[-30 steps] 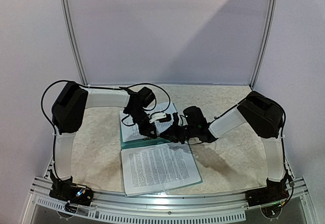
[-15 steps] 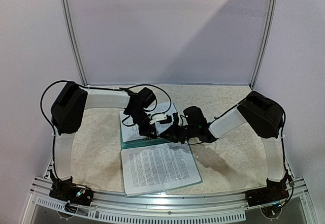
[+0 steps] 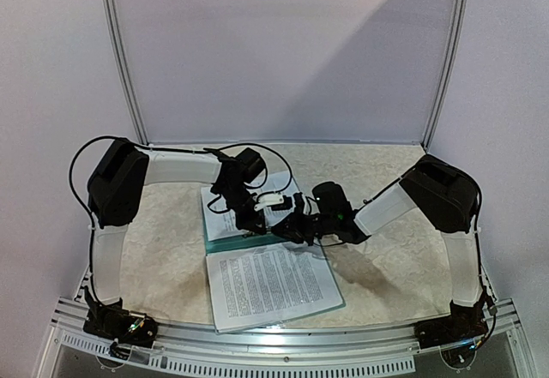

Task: Put the files into the folder
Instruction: Clamp the file in the folder with some files.

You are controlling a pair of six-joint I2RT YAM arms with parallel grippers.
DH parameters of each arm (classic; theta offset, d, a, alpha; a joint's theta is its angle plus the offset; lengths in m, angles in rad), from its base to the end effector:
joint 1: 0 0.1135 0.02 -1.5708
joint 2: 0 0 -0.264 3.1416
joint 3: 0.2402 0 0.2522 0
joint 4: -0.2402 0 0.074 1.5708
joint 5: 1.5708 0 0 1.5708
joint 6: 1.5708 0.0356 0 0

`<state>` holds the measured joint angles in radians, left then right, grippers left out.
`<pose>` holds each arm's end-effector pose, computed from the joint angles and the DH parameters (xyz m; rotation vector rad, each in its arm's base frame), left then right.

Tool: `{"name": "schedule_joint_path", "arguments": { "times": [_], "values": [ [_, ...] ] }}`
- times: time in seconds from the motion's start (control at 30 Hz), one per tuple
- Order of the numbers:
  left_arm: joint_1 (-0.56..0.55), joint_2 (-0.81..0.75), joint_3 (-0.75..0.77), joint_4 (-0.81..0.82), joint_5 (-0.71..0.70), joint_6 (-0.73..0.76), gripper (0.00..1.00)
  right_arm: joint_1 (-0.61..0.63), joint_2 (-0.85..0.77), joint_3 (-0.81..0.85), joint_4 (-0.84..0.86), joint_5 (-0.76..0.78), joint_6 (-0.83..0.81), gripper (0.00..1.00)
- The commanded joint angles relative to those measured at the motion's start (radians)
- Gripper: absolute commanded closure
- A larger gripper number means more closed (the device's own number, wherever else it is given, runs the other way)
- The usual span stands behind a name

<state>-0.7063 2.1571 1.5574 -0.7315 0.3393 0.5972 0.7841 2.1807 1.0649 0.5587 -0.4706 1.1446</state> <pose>0.3177 -0.2866 0.1402 1.7933 2.2525 -0.5113 0.2877 0.3098 0.0803 0.1213 2.5302 1.4886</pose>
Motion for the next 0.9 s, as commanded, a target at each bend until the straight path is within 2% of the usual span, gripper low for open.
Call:
{"name": "schedule_joint_path", "arguments": {
  "times": [0.0, 0.3, 0.6, 0.73, 0.87],
  "values": [
    [-0.038, 0.095, -0.007, -0.056, -0.036, -0.005, 1.0, -0.009, 0.028, -0.077, -0.128, 0.003, 0.057, 0.87],
    [-0.038, 0.107, 0.006, -0.072, -0.027, 0.0, 1.0, -0.01, -0.059, -0.086, 0.045, -0.041, 0.138, 0.83],
    [-0.038, 0.112, 0.001, -0.071, -0.021, 0.001, 1.0, -0.012, -0.126, -0.087, 0.003, 0.012, 0.126, 0.82],
    [-0.038, 0.11, -0.002, -0.069, -0.019, 0.001, 1.0, -0.014, -0.128, -0.083, -0.031, 0.05, 0.119, 0.78],
    [-0.038, 0.11, -0.002, -0.068, -0.019, 0.001, 1.0, -0.015, -0.105, -0.043, -0.108, 0.07, 0.092, 0.81]
  ]
}}
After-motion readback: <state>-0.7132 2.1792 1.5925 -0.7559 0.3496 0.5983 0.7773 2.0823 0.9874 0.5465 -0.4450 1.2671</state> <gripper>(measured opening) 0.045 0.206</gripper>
